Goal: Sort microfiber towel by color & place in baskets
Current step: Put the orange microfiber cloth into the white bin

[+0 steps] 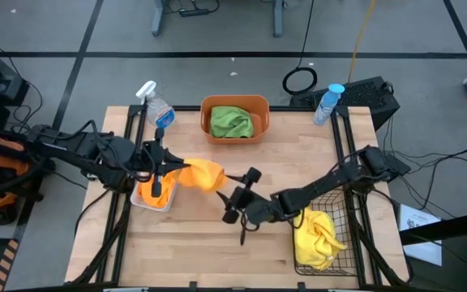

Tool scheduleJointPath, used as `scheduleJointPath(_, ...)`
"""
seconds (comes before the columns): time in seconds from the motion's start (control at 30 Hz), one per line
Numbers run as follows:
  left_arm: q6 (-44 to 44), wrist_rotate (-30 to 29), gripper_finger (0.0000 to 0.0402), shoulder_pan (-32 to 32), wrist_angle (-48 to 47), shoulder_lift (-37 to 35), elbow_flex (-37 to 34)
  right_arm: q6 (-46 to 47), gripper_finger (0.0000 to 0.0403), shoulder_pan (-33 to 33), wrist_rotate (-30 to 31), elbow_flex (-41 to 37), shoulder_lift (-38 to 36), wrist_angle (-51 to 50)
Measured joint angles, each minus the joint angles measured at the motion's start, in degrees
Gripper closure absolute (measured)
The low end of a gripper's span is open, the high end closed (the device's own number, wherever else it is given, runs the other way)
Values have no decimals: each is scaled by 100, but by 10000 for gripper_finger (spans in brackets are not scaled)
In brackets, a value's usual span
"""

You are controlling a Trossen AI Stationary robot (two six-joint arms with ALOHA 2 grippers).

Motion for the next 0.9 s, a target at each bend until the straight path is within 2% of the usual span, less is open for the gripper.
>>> scheduleJointPath(0.17, 19, 12, 398, -200, 2, -2, 0, 341, 63, -178, -260, -177, 43, -205)
scheduleJointPath(0.3, 21, -23, 398, -381, 3, -4, 0, 619, 42, -290, -143, -668, 41, -82)
scheduleJointPath(0.33, 25, -26, 398, -413, 3, -4, 0, 638, 40, -335, -272, -825, 41, 147)
scheduleJointPath(0.4, 46, -54, 398, -464, 17, -2, 0, 634, 40, -460, -924, -1201, 41, 951)
scheduleJointPath(0.5, 60, -133, 398, -515, 58, 0, 0, 622, 40, -656, -2316, -1700, 158, 2694)
scheduleJointPath(0.53, 62, -135, 398, -519, 82, 2, 0, 623, 40, -705, -2590, -1820, 221, 3196)
scheduleJointPath(0.6, 93, -138, 398, -521, 188, 15, 0, 629, 47, -784, -2954, -1957, 348, 3869)
scheduleJointPath(0.73, 206, -150, 398, -521, 477, 111, 0, 662, 80, -891, -3500, -1933, 614, 4409)
scheduleJointPath(0.9, 356, -151, 398, -517, 674, 333, 0, 583, 174, -929, -3584, -1601, 876, 4383)
